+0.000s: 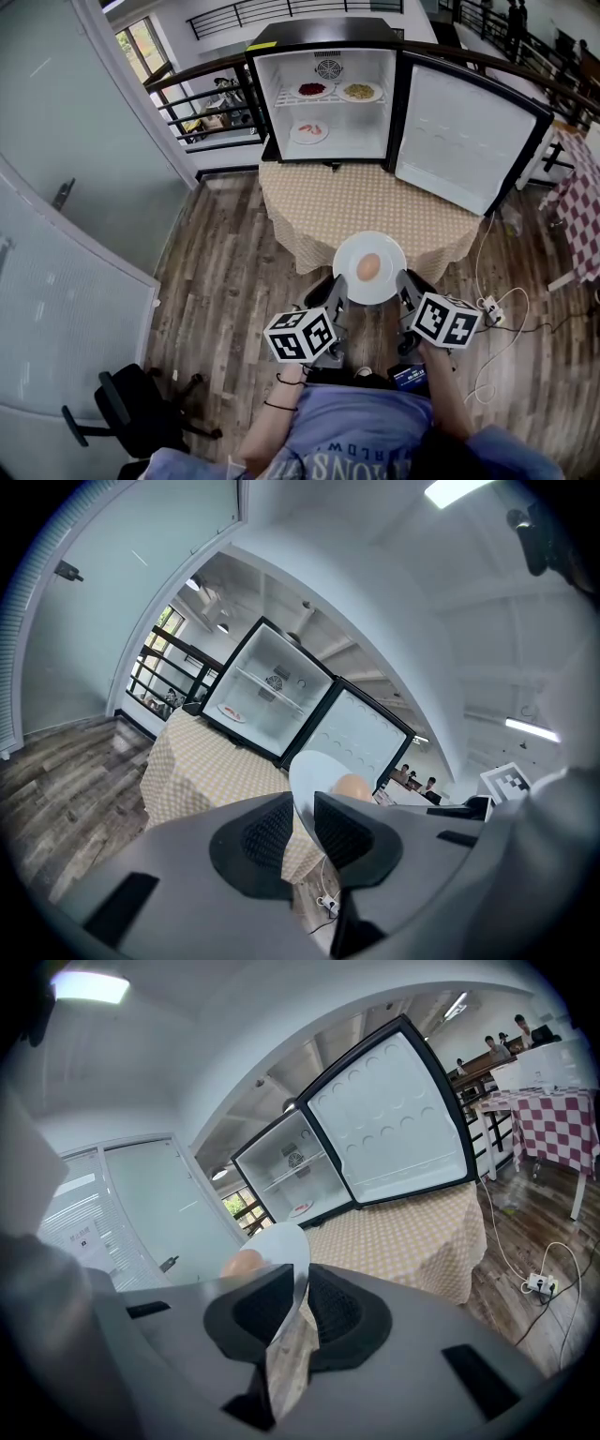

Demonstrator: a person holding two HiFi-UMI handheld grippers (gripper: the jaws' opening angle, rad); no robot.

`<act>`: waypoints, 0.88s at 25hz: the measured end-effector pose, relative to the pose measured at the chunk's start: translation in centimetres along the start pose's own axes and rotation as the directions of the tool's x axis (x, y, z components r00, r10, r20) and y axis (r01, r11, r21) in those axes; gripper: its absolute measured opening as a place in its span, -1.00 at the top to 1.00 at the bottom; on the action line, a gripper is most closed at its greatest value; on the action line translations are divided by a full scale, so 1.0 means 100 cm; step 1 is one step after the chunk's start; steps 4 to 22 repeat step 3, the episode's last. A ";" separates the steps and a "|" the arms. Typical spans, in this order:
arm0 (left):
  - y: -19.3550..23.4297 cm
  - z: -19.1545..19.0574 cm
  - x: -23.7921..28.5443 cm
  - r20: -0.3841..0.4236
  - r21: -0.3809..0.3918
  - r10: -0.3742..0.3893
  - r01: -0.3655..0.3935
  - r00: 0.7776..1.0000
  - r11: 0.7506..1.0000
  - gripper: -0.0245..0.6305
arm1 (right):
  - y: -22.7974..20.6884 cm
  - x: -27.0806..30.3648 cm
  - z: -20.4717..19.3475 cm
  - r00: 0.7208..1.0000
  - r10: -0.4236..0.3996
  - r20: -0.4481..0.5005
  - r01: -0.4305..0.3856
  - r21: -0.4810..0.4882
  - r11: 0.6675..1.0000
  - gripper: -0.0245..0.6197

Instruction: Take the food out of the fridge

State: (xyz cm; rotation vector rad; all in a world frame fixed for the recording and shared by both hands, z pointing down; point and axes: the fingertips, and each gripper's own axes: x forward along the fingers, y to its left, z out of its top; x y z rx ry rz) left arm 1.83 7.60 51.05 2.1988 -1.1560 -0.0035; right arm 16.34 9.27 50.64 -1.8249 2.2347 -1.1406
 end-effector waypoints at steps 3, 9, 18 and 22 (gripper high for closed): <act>0.003 0.009 0.002 0.013 0.012 -0.001 0.001 1.000 1.000 0.69 | 0.004 0.007 0.003 1.000 0.019 0.002 -0.019 -0.004 1.000 0.73; 0.003 0.009 0.002 0.013 0.012 -0.001 0.001 1.000 1.000 0.69 | 0.004 0.007 0.003 1.000 0.019 0.002 -0.019 -0.004 1.000 0.73; 0.003 0.009 0.002 0.013 0.012 -0.001 0.001 1.000 1.000 0.69 | 0.004 0.007 0.003 1.000 0.019 0.002 -0.019 -0.004 1.000 0.73; 0.003 0.009 0.002 0.013 0.012 -0.001 0.001 1.000 1.000 0.69 | 0.004 0.007 0.003 1.000 0.019 0.002 -0.019 -0.004 1.000 0.73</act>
